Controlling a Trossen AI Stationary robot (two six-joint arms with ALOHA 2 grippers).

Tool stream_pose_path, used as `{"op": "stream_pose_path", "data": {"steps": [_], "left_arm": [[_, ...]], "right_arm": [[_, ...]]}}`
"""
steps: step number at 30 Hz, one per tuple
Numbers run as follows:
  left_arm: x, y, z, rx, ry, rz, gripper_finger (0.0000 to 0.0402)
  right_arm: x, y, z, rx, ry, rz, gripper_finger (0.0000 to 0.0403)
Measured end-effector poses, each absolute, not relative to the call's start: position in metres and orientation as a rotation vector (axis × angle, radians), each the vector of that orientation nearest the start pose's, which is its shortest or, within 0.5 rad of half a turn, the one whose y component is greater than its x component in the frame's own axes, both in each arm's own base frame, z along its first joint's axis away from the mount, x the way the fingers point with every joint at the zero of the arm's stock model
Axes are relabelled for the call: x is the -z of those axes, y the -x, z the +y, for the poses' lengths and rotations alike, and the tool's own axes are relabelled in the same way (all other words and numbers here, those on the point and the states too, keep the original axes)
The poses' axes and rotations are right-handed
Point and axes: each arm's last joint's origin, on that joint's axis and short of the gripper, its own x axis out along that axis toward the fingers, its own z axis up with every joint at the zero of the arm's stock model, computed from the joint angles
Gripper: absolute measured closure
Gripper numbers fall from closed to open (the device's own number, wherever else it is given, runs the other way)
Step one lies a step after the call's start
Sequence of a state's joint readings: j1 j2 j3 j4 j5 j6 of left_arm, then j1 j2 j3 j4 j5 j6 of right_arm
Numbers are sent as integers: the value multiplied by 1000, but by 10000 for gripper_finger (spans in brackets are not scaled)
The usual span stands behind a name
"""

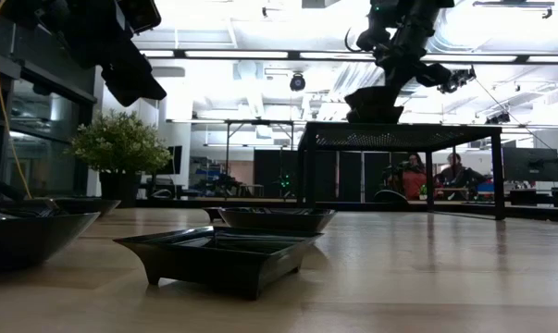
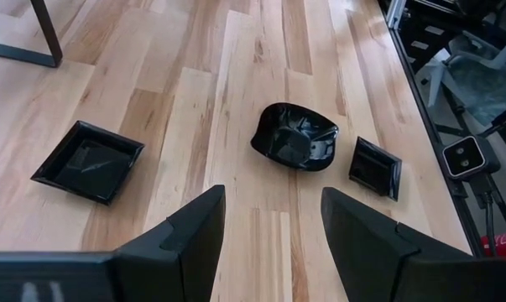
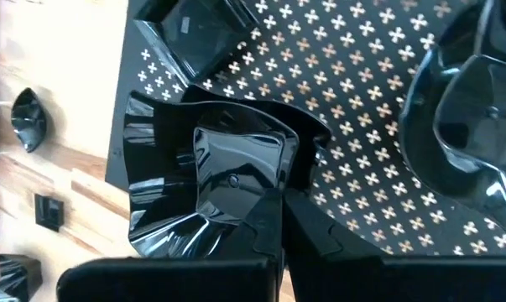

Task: Pick & Place Mini shaped plates
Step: Stack the black distorted square plate on top of the black distorted square plates on the shelf, then stack the black leaf-shaped plate on top of the black leaf-shaped plates on the shelf

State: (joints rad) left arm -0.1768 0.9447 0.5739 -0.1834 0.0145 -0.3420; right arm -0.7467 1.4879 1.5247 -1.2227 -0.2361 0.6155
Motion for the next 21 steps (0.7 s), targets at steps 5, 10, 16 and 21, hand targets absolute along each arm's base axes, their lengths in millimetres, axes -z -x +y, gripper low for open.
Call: {"op": "stream_pose_path", "data": {"steps": [5,10,16,21], "left_arm": [[-234,-195,-35,85,286,577,206],[-234,-195,-35,84,285,577,206],[-234,-195,-35,74,283,575,206],[-234,-195,-35,72,288,575,206]], "right_arm": [[-346,-208,-183,782,-1106,913,399],[-347,-209,-184,793,-1111,892,379],[-347,-208,-185,814,-1108,889,348],[-349,-207,-185,816,-1094,874,331]]}}
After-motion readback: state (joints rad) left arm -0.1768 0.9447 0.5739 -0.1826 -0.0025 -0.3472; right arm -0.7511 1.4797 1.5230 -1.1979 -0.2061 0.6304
